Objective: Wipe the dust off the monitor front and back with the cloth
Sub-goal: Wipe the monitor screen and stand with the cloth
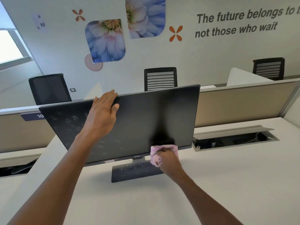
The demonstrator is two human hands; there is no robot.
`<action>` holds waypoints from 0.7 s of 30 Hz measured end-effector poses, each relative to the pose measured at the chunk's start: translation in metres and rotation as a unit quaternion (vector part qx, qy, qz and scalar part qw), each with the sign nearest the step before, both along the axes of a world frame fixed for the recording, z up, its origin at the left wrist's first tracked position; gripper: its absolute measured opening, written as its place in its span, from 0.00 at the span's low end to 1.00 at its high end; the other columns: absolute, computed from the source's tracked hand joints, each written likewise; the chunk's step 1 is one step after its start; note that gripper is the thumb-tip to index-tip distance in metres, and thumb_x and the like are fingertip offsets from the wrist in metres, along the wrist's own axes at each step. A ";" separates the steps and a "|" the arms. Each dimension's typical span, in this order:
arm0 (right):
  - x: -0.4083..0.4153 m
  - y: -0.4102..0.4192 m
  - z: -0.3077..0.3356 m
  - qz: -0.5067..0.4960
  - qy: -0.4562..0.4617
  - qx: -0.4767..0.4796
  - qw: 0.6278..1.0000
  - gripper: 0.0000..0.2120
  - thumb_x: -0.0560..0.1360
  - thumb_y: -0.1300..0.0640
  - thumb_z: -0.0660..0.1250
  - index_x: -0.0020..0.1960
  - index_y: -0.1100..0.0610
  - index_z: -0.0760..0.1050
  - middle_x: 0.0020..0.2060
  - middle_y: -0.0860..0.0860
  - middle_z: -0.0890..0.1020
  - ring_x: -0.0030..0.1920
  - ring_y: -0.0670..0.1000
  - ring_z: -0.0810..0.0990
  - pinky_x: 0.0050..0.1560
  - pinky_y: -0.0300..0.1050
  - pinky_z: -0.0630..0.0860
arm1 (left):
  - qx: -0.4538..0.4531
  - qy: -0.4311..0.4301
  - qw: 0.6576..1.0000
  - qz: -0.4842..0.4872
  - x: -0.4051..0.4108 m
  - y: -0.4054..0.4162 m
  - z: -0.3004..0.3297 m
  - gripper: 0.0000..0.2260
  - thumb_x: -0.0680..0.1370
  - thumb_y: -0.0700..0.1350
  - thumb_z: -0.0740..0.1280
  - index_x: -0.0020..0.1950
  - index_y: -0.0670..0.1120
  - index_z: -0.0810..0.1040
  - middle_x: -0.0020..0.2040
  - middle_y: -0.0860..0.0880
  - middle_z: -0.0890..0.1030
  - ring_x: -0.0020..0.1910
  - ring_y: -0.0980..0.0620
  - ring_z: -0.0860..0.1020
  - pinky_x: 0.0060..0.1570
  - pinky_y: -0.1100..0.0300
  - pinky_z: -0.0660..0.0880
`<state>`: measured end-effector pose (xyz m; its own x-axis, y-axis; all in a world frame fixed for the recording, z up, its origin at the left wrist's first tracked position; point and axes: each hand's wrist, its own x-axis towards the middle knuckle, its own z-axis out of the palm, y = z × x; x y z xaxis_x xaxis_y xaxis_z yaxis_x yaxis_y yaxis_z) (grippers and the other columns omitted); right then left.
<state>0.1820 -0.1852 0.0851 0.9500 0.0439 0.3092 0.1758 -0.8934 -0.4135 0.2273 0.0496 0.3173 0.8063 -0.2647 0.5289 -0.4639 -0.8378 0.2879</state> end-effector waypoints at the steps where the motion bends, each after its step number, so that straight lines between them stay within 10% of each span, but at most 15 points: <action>1: -0.003 -0.011 -0.002 -0.005 0.023 -0.004 1.000 0.15 0.73 0.63 0.65 0.58 0.54 0.79 0.56 0.53 0.79 0.58 0.57 0.76 0.53 0.40 0.61 | 0.000 0.001 1.000 -0.001 0.000 0.000 0.000 0.21 0.84 0.47 0.56 0.78 0.48 0.62 0.78 0.51 0.61 0.78 0.53 0.56 0.76 0.56 0.44; 6: -0.014 -0.061 0.000 -0.053 0.056 0.003 0.997 0.22 0.69 0.56 0.55 0.58 0.54 0.79 0.56 0.53 0.79 0.59 0.56 0.75 0.55 0.42 0.61 | -0.002 0.004 1.000 -0.003 0.000 -0.001 0.000 0.21 0.84 0.47 0.56 0.78 0.48 0.63 0.78 0.50 0.62 0.78 0.52 0.56 0.76 0.56 0.45; 10: -0.024 -0.093 0.005 -0.045 -0.065 0.046 0.996 0.11 0.69 0.63 0.61 0.35 0.48 0.75 0.37 0.39 0.79 0.45 0.43 0.80 0.50 0.51 0.67 | -0.006 0.009 1.000 -0.004 0.001 0.000 0.000 0.20 0.84 0.46 0.56 0.77 0.47 0.64 0.78 0.50 0.62 0.78 0.51 0.57 0.77 0.53 0.46; 15: -0.023 -0.100 -0.017 -0.080 -0.001 0.246 0.966 0.05 0.72 0.62 0.68 0.44 0.65 0.77 0.39 0.57 0.80 0.41 0.61 0.79 0.41 0.42 0.68 | -0.009 0.007 1.000 -0.004 0.003 0.000 -0.001 0.20 0.84 0.46 0.56 0.78 0.48 0.63 0.78 0.50 0.62 0.78 0.52 0.56 0.77 0.54 0.45; 18: -0.019 -0.072 -0.015 -0.080 0.067 0.118 0.988 0.21 0.68 0.58 0.57 0.57 0.57 0.79 0.55 0.52 0.78 0.55 0.58 0.76 0.48 0.41 0.64 | -0.009 0.005 1.000 -0.001 0.003 -0.001 -0.001 0.20 0.84 0.46 0.56 0.77 0.48 0.63 0.78 0.50 0.62 0.78 0.52 0.56 0.76 0.56 0.44; 21: -0.013 -0.030 -0.010 -0.029 -0.004 0.079 0.996 0.14 0.61 0.64 0.58 0.38 0.46 0.72 0.38 0.37 0.68 0.38 0.41 0.72 0.40 0.42 0.56 | -0.012 0.001 1.000 0.000 0.002 -0.001 -0.001 0.20 0.84 0.45 0.56 0.77 0.48 0.64 0.78 0.50 0.63 0.78 0.52 0.57 0.76 0.56 0.44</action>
